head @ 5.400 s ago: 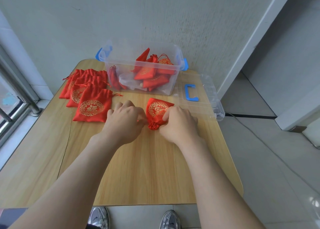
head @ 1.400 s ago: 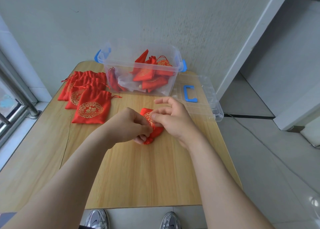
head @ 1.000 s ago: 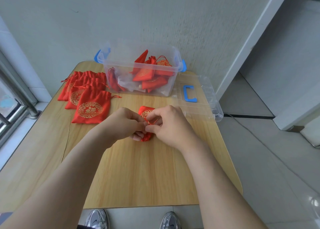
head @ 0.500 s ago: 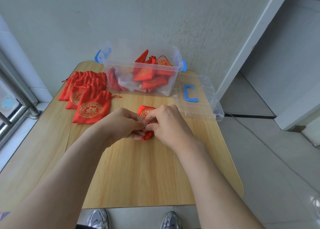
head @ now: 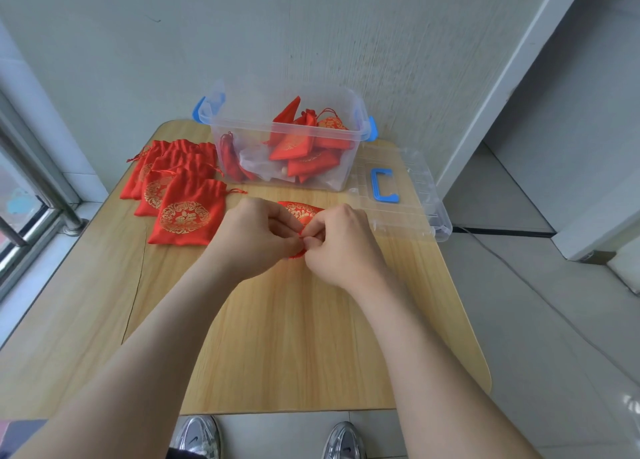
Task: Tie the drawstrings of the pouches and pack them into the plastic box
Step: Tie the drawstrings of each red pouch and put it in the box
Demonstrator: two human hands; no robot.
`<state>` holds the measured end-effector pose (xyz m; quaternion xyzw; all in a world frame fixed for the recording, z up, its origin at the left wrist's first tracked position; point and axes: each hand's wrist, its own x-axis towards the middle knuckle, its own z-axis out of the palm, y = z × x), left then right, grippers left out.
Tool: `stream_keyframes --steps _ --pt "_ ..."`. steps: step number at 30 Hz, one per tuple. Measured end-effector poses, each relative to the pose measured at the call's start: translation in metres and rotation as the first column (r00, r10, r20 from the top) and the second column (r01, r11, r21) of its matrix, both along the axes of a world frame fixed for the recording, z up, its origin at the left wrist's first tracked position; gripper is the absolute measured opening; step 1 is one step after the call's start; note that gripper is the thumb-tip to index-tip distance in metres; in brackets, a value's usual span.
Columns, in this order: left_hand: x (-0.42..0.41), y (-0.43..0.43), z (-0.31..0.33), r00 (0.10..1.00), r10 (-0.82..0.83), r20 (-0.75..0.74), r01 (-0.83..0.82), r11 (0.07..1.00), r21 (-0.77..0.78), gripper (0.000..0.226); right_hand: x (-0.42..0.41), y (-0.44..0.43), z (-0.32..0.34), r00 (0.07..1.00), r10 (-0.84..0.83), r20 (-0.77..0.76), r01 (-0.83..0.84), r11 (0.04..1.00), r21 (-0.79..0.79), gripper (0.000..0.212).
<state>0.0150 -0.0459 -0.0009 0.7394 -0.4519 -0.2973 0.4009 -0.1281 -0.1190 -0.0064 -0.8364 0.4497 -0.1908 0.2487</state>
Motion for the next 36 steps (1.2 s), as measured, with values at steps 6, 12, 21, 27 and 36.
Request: stream_keyframes --steps 6,12,21,27,36 --pt "-0.014 -0.004 -0.003 0.974 0.095 0.204 -0.049 0.974 -0.22 0.022 0.0 -0.004 0.008 0.991 -0.082 0.107 0.076 0.996 0.056 0.02" --pt "-0.018 -0.005 -0.007 0.931 0.156 0.329 -0.018 0.922 -0.387 0.026 -0.001 -0.009 0.013 0.981 -0.092 0.17 0.086 0.995 0.044 0.02" --pt "-0.016 -0.009 -0.01 0.923 0.087 0.375 0.083 0.906 -0.415 0.028 -0.007 -0.008 0.013 0.938 -0.184 0.296 0.08 0.941 0.33 0.02" --pt "-0.012 -0.009 -0.013 0.939 0.04 0.341 0.102 0.916 -0.389 0.025 -0.014 -0.01 0.014 0.889 -0.25 0.383 -0.022 0.813 0.581 0.017" --pt "-0.01 0.006 -0.011 0.967 0.052 0.251 0.044 0.932 -0.36 0.018 -0.011 -0.011 0.011 0.868 -0.338 0.365 -0.158 0.508 0.847 0.005"
